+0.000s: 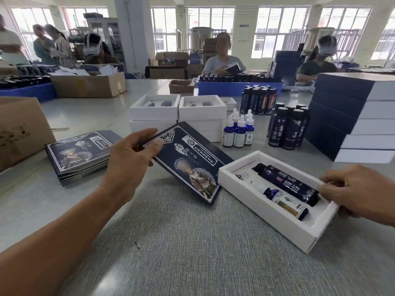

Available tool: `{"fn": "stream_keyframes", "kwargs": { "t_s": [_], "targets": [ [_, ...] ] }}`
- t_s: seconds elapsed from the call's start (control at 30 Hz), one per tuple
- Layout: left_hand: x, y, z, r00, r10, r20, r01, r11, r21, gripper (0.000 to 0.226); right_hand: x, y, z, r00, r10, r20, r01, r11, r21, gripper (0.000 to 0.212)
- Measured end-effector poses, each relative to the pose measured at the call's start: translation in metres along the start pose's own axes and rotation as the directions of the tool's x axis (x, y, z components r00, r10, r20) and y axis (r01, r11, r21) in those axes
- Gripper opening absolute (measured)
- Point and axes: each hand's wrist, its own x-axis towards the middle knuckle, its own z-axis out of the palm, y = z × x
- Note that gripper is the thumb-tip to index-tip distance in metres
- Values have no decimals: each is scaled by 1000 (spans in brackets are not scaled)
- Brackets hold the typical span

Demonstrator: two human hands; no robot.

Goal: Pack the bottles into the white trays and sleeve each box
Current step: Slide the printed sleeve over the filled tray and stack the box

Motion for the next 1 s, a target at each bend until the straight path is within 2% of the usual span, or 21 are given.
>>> {"fn": "stream_keyframes", "kwargs": {
  "t_s": [0.17, 0.33, 0.5, 0.57, 0.63, 0.7, 0.8, 0.93, 1.0],
  "targets": [
    [-8, -2, 16, 996, 17, -83, -17, 1000, 2, 22, -4, -12, 3, 1000, -19, 18, 19, 1000, -17, 19],
    [-9, -1, 16, 999, -15, -39, 15, 1000, -2, 17, -4, -14, 2, 999, -29, 35, 31, 999, -45, 19],
    [-15, 3, 15, 994, 99, 49, -104, 989, 108, 29, -4, -13, 2, 999, -32, 38, 33, 999, -16, 21],
    [-16, 3, 16, 986, 167, 6, -165, 971, 175, 24, -3, -12, 3, 999, -24, 38, 24, 1000, -5, 21],
    [-14, 3, 17, 976, 208, -65, -194, 966, 172, 18, -2, -12, 4, 999, -26, 43, 26, 1000, -12, 19],
    [-10, 2, 14, 971, 201, -129, -181, 972, 148, 16, 0, -11, 4, 998, -9, 62, 8, 1000, 20, 18],
    [0, -3, 3, 965, 173, -195, -133, 970, 204, 14, 2, -5, 0, 996, 45, 78, -51, 995, 83, 20],
    [10, -13, -13, 972, 37, -230, 23, 968, 251, 20, 3, 0, -4, 994, 92, 56, -100, 984, 147, 22],
    [12, -16, -14, 975, -28, -222, 77, 973, 217, 28, 2, -1, -3, 995, 93, 42, -98, 984, 151, 21]
  ]
}}
